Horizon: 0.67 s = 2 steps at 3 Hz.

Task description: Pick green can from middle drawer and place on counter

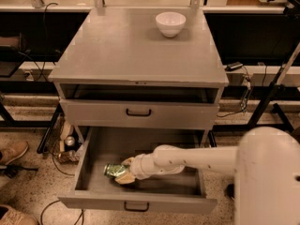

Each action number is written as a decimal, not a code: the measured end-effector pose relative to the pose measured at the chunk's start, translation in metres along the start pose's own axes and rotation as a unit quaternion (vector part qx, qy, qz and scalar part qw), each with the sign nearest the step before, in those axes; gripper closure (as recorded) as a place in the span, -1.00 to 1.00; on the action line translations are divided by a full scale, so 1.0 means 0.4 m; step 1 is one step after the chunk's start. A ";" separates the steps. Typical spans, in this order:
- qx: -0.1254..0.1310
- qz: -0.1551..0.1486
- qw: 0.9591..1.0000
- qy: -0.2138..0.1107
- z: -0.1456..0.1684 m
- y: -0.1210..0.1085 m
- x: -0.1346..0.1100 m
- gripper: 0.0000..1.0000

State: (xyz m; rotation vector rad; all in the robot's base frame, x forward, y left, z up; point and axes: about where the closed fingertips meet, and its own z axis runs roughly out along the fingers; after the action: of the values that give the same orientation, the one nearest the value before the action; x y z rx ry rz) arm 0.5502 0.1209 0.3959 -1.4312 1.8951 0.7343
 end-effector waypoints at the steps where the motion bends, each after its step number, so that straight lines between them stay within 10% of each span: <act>1: -0.010 -0.004 0.998 -0.058 -0.109 -0.006 -0.033 1.00; 2: -0.016 -0.021 0.994 -0.104 -0.284 -0.016 -0.057 1.00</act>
Offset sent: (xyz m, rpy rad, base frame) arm -0.0262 -0.1474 0.1612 0.3099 -0.0945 0.1059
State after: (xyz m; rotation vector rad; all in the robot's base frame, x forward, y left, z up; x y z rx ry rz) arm 0.5428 0.0474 0.4855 -1.3532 1.6967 0.8633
